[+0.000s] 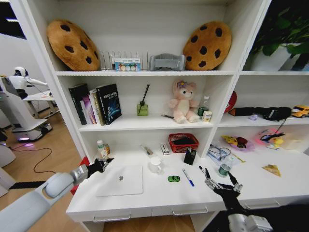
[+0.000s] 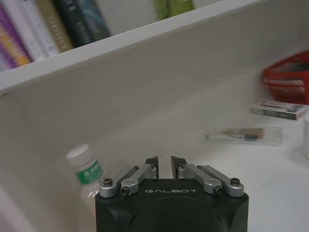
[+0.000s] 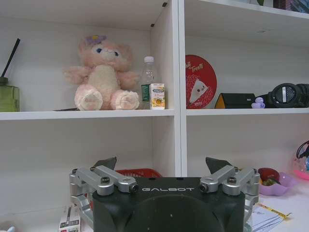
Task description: Organize the objects on the table.
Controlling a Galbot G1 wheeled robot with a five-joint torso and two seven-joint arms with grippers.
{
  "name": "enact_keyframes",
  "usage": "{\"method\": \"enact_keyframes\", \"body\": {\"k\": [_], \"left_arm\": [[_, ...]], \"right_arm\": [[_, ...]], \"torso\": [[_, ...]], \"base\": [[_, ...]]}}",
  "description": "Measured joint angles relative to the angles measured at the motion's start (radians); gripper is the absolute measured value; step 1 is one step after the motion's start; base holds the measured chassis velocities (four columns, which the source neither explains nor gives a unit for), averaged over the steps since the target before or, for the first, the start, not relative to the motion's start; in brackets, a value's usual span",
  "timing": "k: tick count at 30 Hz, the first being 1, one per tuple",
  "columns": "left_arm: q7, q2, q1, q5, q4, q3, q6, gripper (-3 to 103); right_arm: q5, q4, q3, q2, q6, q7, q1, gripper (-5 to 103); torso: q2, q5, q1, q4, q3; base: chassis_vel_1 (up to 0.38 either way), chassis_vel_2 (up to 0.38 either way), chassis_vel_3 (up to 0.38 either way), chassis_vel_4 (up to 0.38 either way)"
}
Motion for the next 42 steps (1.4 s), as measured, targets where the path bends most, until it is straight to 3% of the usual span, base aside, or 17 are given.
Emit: {"method": "enact_keyframes", "body": {"k": [1, 2, 3, 5, 7, 9, 10, 12, 14, 15, 17, 18, 22, 25, 30, 36, 42], "left_arm": [[0.0, 0.0, 0.0, 0.0, 0.0, 0.0, 0.0, 19], [-0.079, -0.03, 0.049, -0.054, -0.043, -0.04, 0.032, 19], [-0.133, -0.058, 0.101, -0.088, -0.084, -0.08, 0.054, 30], [-0.165, -0.083, 0.151, -0.105, -0.122, -0.123, 0.067, 30], [-0.208, -0.129, 0.233, -0.105, -0.183, -0.217, 0.091, 41], [-0.214, -0.145, 0.26, -0.1, -0.2, -0.25, 0.096, 46], [-0.221, -0.196, 0.325, -0.092, -0.239, -0.35, 0.098, 52], [-0.217, -0.26, 0.404, -0.085, -0.287, -0.453, 0.095, 62], [-0.213, -0.28, 0.426, -0.083, -0.301, -0.477, 0.093, 62], [-0.2, -0.333, 0.472, -0.074, -0.333, -0.531, 0.088, 74], [-0.191, -0.363, 0.489, -0.066, -0.353, -0.557, 0.086, 74], [-0.18, -0.402, 0.502, -0.052, -0.38, -0.584, 0.086, 85], [-0.163, -0.443, 0.505, -0.033, -0.412, -0.593, 0.082, 89], [-0.146, -0.466, 0.511, -0.001, -0.439, -0.567, 0.065, 100], [-0.119, -0.489, 0.585, 0.088, -0.484, -0.547, 0.052, 100], [-0.106, -0.488, 0.633, 0.108, -0.49, -0.567, 0.044, 100], [-0.106, -0.473, 0.58, 0.1, -0.481, -0.556, 0.061, 100]], "right_arm": [[0.0, 0.0, 0.0, 0.0, 0.0, 0.0, 0.0, 100], [0.01, -0.001, -0.001, -0.002, 0.003, 0.0, -0.001, 100], [0.021, 0.0, -0.005, -0.003, 0.003, -0.003, -0.004, 100], [0.025, 0.004, -0.008, -0.002, 0.003, -0.011, -0.008, 100], [0.019, 0.007, -0.013, 0.0, 0.003, -0.021, -0.009, 100], [0.015, 0.007, -0.015, 0.001, 0.004, -0.023, -0.009, 100], [0.011, 0.007, -0.017, 0.001, 0.004, -0.025, -0.008, 100], [0.008, 0.007, -0.017, -0.002, 0.002, -0.027, -0.006, 100], [0.007, 0.007, -0.016, -0.004, 0.002, -0.027, -0.005, 100], [0.007, 0.012, -0.008, -0.01, -0.004, -0.028, -0.006, 100], [0.009, 0.025, 0.003, -0.015, -0.01, -0.028, -0.009, 100], [0.019, 0.052, 0.021, -0.023, -0.022, -0.029, -0.022, 100], [0.029, 0.085, 0.04, -0.032, -0.033, -0.038, -0.052, 100], [0.029, 0.091, 0.04, -0.043, -0.04, -0.056, -0.071, 100], [0.049, 0.042, -0.008, -0.07, -0.068, -0.08, -0.016, 100], [0.069, 0.03, -0.035, -0.067, -0.092, -0.083, 0.018, 100], [0.067, 0.033, -0.032, -0.065, -0.091, -0.088, -0.005, 100]], "torso": [[0.0, 0.0, 0.0, 0.0, 0.0], [0.0, 0.0002, 0.0, 0.0, 0.0], [0.0, -0.0004, 0.0, 0.0, 0.0], [0.0, -0.0002, 0.0, 0.0002, 0.0], [0.0, -0.0001, 0.0, 0.0001, 0.0], [0.0, 0.0, 0.0, 0.0, 0.0], [0.0, -0.0003, 0.0, 0.0, 0.0], [0.0, 0.0, 0.0, 0.0003, 0.0], [0.0, 0.0001, 0.0, 0.0004, 0.0], [0.0, -0.0001, 0.0, 0.0005, 0.0], [0.0, -0.0001, 0.0, 0.0006, 0.0], [0.0, 0.0001, 0.0, 0.0004, 0.0], [0.0, -0.0003, 0.0, -0.0001, 0.0], [0.0, -0.0004, 0.0, -0.0003, 0.0], [0.0, -0.0001, 0.0, 0.0003, 0.0], [0.0, 0.0, 0.0, 0.0003, 0.0], [0.0, -0.0004, 0.0, -0.0003, 0.0]], "base": [[0.0, 0.0, 0.0, 0.0], [0.0, 0.0, 0.0, 0.0], [0.0, 0.0, 0.0, 0.0], [0.0, 0.0, 0.0, 0.0], [0.0, 0.0, 0.0, 0.0], [0.0, 0.0, 0.0, 0.0], [0.0, 0.0, 0.0, 0.0], [0.0, 0.0, 0.0, 0.0], [0.0, 0.0, 0.0, 0.0], [0.0, 0.0, 0.0, 0.0], [0.0, 0.0, 0.0, 0.0], [0.0, 0.0, 0.0, 0.0], [0.0, 0.0, 0.0, 0.0], [0.0, 0.0, 0.0, 0.0], [0.0, 0.0, 0.0, 0.0], [0.0, 0.0, 0.0, 0.0], [0.0, 0.0, 0.0, 0.0]]}}
